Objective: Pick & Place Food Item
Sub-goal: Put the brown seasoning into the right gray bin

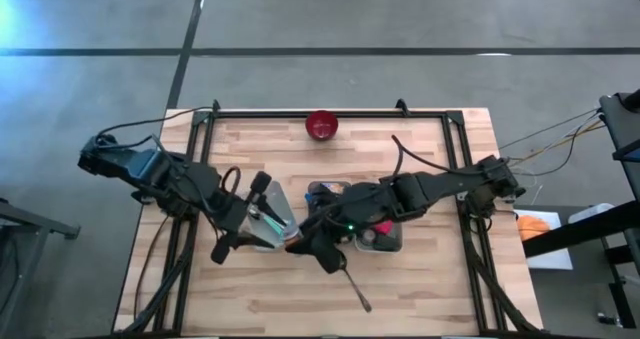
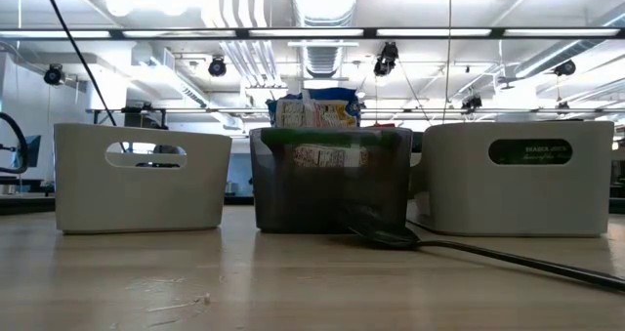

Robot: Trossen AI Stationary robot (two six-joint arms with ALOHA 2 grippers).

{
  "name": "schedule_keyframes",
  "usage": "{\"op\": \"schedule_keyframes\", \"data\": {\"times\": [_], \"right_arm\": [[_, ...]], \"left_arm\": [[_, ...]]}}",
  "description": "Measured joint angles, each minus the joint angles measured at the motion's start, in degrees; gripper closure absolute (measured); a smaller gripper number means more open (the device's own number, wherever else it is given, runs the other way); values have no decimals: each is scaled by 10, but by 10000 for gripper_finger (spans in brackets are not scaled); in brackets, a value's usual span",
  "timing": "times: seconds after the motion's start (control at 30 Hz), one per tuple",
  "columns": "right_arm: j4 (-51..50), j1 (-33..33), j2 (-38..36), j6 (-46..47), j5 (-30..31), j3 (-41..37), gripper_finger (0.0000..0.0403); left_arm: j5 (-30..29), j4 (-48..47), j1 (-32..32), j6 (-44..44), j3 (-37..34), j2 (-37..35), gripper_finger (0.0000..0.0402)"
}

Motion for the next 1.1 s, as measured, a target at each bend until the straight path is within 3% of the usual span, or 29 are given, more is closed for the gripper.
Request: {"op": "schedule_keyframes", "data": {"times": [0.27,0.43,0.6,0.87,1.1], "right_arm": [[34,-4,5,4,-29,-19,217],[45,-9,5,13,-43,-27,217],[48,-11,5,17,-50,-32,217],[137,-11,5,27,-82,-64,217],[141,-12,4,36,-84,-70,217]], "left_arm": [[6,17,0,26,0,3,170],[64,17,0,47,0,7,170],[64,28,2,22,0,7,166],[50,30,2,10,0,21,84],[63,32,2,46,-1,38,20]]}}
